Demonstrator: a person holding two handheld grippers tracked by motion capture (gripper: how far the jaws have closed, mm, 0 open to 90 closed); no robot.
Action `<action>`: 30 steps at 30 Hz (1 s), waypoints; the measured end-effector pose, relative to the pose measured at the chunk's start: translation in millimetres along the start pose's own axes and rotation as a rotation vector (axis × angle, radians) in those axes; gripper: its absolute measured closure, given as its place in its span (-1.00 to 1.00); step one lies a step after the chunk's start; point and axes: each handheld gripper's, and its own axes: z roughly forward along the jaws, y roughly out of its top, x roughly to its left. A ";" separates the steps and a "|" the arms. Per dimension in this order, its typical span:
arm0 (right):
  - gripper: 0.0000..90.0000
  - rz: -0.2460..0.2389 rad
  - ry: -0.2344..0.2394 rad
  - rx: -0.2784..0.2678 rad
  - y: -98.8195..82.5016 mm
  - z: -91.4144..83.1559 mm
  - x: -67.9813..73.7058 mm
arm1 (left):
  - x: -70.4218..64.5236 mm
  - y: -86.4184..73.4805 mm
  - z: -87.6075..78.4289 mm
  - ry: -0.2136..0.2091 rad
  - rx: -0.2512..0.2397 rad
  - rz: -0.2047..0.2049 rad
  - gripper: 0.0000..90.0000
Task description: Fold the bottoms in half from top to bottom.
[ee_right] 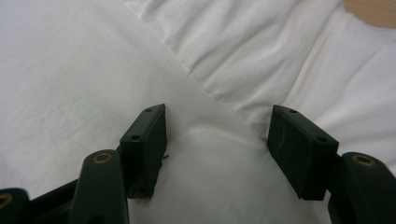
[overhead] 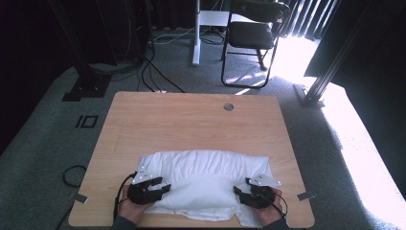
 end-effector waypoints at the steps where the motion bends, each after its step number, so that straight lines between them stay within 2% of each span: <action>1: -0.17 -0.002 0.000 0.005 -2.1 2.6 1.3 | -2.0 -1.0 2.0 0.022 0.006 0.018 0.11; 2: -0.17 -0.002 0.000 0.005 -2.1 2.6 1.3 | -2.0 -1.0 2.0 0.022 0.006 0.018 0.11; 3: -0.19 -0.026 -0.001 0.006 -1.9 6.9 1.4 | -4.6 0.1 5.4 0.048 0.015 0.041 0.11; 4: -0.19 -0.026 -0.001 0.006 -1.9 6.9 1.4 | -4.6 0.1 5.4 0.048 0.015 0.041 0.11; 5: -0.21 -0.030 0.007 0.005 -0.2 9.8 0.1 | -3.7 2.2 8.2 0.060 0.023 0.058 0.11; 8: -0.22 -0.033 0.020 0.007 1.7 12.4 -2.4 | -0.4 4.7 10.9 0.071 0.018 0.059 0.11; 13: -0.23 -0.037 0.024 0.006 12.4 24.4 -6.4 | 15.2 13.9 19.0 0.096 0.003 0.040 0.11; 23: -0.23 -0.032 0.018 0.001 34.9 49.8 -19.3 | 35.2 27.6 30.1 0.143 -0.009 0.018 0.11; 30: -0.23 -0.030 0.016 0.001 47.3 63.0 -29.2 | 47.7 38.3 39.1 0.156 -0.013 -0.001 0.11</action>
